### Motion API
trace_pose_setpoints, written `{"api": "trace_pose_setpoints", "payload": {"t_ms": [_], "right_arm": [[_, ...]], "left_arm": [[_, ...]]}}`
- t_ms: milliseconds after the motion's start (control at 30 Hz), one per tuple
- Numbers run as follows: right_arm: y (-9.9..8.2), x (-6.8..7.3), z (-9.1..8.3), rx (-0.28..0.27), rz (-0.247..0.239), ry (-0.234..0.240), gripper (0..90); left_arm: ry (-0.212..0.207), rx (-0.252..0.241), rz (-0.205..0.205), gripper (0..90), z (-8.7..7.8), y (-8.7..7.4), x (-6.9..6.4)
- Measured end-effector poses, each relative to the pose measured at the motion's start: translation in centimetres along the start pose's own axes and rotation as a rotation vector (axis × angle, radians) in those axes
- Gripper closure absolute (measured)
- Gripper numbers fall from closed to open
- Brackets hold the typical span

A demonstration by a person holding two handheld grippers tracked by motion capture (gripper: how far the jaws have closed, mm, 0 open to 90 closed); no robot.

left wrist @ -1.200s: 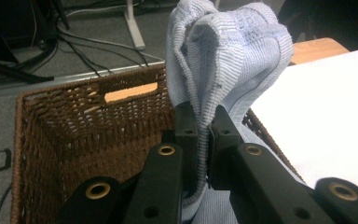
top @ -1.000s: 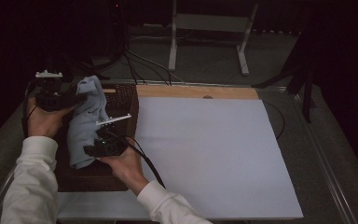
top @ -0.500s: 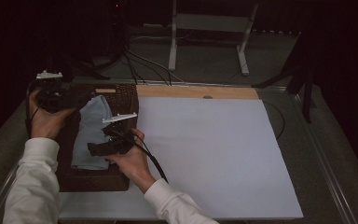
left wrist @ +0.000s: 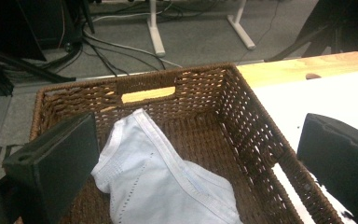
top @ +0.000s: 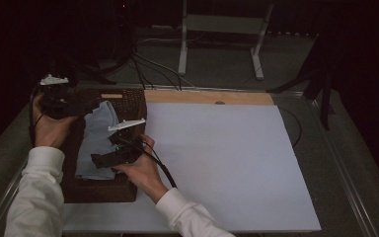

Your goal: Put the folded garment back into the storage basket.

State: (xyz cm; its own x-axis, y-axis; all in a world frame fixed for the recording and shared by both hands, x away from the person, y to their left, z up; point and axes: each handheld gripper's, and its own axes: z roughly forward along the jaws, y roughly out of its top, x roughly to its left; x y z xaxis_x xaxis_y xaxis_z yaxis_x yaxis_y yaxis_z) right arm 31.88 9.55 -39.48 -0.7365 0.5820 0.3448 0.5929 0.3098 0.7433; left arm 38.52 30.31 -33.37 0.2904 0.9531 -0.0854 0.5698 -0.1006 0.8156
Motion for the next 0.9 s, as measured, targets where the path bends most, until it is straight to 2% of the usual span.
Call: {"api": "trace_pose_setpoints", "payload": {"t_ms": [233, 567, 767, 900], "right_arm": [[0.1, 0.1, -0.5, -0.005, -0.066, -0.009, 0.0], [0.1, -0.5, -1.3, -0.024, -0.07, -0.003, 0.0], [-0.1, -1.1, -1.8, -0.025, -0.082, 0.004, 0.0], [-0.3, -1.7, -2.5, -0.029, -0.097, -0.007, 0.0]], "left_arm": [[0.01, -0.009, 0.023, 0.3, -0.3, -0.2, -0.5], [-0.005, -0.028, 0.063, 0.3, -0.7, -0.7, -1.8], [-0.007, -0.044, 0.077, 0.3, -0.8, -1.3, -2.5], [-0.017, -0.064, 0.079, 0.3, -1.2, -1.6, -2.9]]}}
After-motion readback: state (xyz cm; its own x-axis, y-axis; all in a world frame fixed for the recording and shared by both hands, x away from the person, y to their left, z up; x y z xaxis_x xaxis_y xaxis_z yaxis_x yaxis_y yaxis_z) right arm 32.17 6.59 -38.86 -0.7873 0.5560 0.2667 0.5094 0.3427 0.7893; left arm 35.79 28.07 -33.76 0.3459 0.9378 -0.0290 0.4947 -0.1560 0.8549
